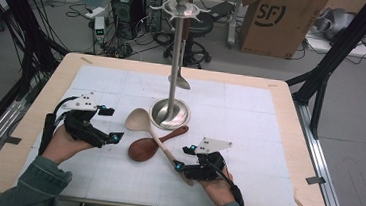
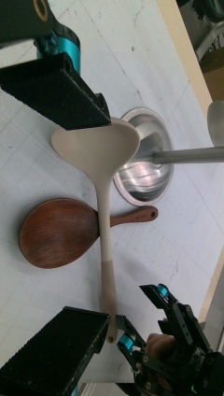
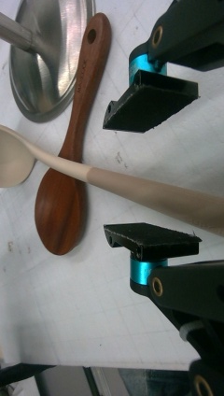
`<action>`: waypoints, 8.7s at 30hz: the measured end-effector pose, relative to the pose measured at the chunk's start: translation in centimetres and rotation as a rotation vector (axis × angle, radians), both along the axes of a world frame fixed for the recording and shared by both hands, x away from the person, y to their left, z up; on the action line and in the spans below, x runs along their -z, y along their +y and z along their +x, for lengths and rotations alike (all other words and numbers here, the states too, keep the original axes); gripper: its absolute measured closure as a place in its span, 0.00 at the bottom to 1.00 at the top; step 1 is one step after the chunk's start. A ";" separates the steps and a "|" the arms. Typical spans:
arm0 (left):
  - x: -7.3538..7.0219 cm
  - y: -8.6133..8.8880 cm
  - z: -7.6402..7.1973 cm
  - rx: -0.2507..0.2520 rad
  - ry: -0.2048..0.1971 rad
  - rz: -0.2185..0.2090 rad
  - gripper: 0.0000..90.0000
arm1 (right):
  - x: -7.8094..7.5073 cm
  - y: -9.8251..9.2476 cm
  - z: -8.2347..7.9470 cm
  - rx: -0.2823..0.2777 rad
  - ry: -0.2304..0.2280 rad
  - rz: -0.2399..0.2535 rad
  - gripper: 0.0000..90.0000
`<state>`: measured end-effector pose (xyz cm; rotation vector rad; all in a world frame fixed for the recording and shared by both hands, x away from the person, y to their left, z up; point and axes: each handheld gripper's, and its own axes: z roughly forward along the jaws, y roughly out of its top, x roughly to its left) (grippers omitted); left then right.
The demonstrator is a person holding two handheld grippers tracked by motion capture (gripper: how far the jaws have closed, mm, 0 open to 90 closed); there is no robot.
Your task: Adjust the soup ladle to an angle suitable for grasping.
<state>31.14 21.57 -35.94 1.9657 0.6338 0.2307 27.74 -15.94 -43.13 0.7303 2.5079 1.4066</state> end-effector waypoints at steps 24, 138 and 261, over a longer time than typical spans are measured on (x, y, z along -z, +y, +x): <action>0.1 -0.2 0.0 0.008 0.006 0.001 0.07 | 1.7 2.0 -0.4 -0.081 0.018 -0.133 0.57; 0.4 -0.4 -0.1 0.031 0.016 0.010 0.07 | 0.9 4.2 2.3 -0.183 0.091 -0.106 0.61; 1.8 -4.0 -1.1 0.354 0.089 0.082 0.86 | -7.9 4.7 3.2 -0.216 0.084 0.210 0.61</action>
